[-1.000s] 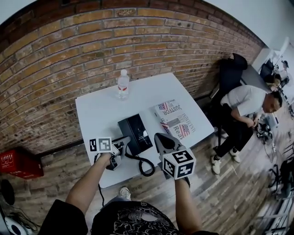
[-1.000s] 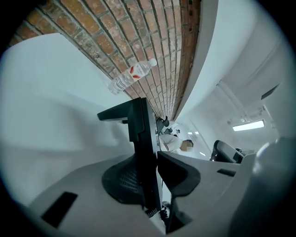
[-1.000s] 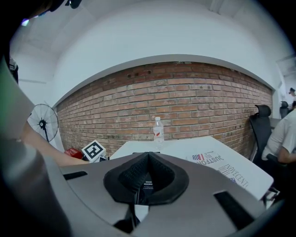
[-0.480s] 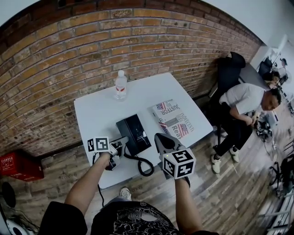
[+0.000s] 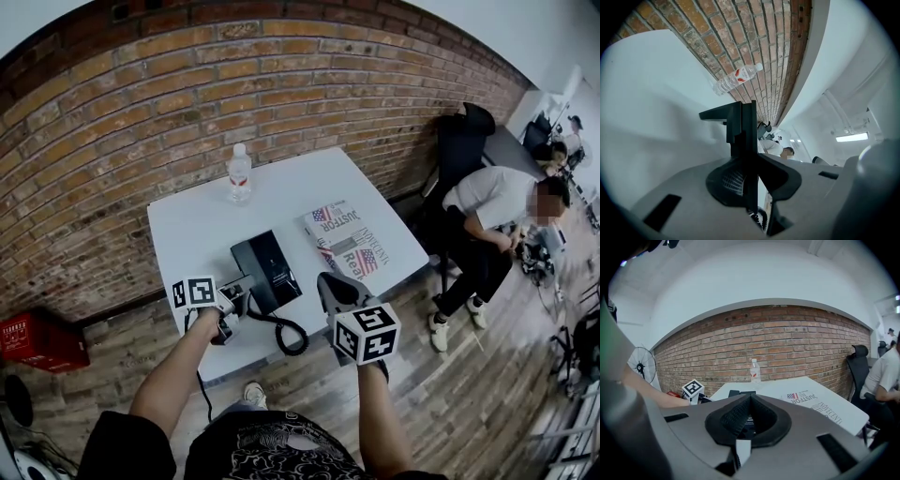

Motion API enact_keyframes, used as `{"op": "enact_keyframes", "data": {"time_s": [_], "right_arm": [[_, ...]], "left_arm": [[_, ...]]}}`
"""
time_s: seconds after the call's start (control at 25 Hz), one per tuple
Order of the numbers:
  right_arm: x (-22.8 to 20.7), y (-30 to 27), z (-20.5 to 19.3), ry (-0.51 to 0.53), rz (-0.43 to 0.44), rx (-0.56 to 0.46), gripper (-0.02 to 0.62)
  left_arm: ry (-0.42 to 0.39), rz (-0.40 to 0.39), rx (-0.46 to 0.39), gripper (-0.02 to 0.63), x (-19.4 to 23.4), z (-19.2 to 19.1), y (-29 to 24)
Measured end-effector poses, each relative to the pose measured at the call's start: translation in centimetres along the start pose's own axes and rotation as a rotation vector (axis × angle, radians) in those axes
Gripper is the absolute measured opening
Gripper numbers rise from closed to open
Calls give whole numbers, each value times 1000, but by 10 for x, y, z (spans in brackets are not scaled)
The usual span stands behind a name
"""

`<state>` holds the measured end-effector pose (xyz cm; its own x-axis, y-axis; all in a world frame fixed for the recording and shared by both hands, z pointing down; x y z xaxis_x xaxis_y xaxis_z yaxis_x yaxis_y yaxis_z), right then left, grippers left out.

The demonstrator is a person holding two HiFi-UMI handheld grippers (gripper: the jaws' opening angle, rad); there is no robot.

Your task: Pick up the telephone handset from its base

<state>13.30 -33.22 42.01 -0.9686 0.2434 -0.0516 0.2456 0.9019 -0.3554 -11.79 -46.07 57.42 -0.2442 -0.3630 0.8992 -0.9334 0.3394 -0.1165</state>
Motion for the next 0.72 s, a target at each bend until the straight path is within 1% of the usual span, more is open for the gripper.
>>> {"op": "enact_keyframes", "data": {"time_s": [0.16,0.32,0.52,0.72], "right_arm": [[-2,8,0,0,-3,-9,-1],[-5,22,-1,-3,-9,-20,-1],[-13,44,-1,-10,-26,-40,0],[-23,75,-2,-6,-55,-66,0]], "left_arm": [[-35,8,-2,74,-9,0,2],[-57,-5,-21,74,-24,-2,3],[-94,-39,-32,74,-54,-7,-3],[-155,-91,-38,74,-94,-19,-16]]}}
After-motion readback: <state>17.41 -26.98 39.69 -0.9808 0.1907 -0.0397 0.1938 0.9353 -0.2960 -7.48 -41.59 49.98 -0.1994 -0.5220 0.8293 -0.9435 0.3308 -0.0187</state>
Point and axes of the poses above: the fingertips, and each gripper's own axes: y backward along the fingers, x to its left, z out of its top, the point moved 10 cm from there along y, backward along the fingers, and after that the axes turned 6 degrees about -z, right-handed, at the moved point
